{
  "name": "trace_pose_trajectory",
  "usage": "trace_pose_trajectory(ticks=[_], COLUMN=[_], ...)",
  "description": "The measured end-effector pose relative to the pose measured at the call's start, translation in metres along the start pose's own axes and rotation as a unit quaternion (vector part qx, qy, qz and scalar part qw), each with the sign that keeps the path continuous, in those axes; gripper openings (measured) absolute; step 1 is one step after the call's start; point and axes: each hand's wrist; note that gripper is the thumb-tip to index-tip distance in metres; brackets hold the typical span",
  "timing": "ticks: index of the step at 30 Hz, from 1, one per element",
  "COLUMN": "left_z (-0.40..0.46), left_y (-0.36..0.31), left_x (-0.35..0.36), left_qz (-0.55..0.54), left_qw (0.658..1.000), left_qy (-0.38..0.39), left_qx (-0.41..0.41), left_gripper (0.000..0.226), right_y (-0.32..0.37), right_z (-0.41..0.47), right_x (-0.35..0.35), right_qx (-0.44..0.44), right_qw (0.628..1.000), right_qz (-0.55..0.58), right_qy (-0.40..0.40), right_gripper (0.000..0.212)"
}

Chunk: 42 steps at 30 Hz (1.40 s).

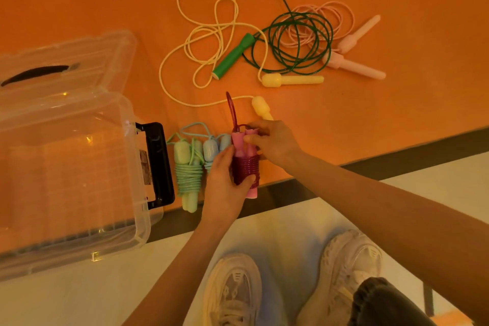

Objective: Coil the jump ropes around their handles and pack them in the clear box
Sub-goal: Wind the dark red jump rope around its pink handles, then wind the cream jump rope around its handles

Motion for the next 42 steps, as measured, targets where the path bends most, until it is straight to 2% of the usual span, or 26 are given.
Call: trace_pose_trajectory(ticks=[7,12,23,28,34,42], left_z=[-0.002,-0.005,-0.007,-0.007,-0.005,-0.008], left_y=[-0.001,0.002,0.014,0.017,0.013,0.011], left_x=[0.005,0.006,0.001,0.002,0.000,0.003], left_qz=[0.163,0.202,0.218,0.225,0.214,0.193], left_qw=[0.985,0.978,0.973,0.971,0.974,0.978], left_qy=[-0.028,-0.032,-0.067,-0.070,-0.064,-0.056], left_qx=[0.043,0.048,0.040,0.049,0.042,0.062], left_gripper=[0.072,0.070,0.075,0.073,0.071,0.070], right_y=[-0.015,-0.021,-0.006,-0.006,-0.005,-0.013], right_z=[0.005,0.010,0.018,0.019,0.016,0.016], right_x=[-0.004,0.000,0.021,0.029,0.030,0.030], right_qx=[0.010,0.037,0.034,0.018,-0.006,-0.059], right_qw=[0.999,0.998,0.999,1.000,0.995,0.980], right_qz=[0.015,0.026,0.030,0.000,-0.103,-0.189], right_qy=[-0.047,-0.046,0.005,-0.001,-0.005,-0.008], right_gripper=[0.028,0.032,0.027,0.023,0.042,0.052])
Point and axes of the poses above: each hand's wrist, its own z-axis towards the middle knuckle, its own x-axis out of the palm, y = z × x, and after that the axes turned 11 degrees about z, right-handed
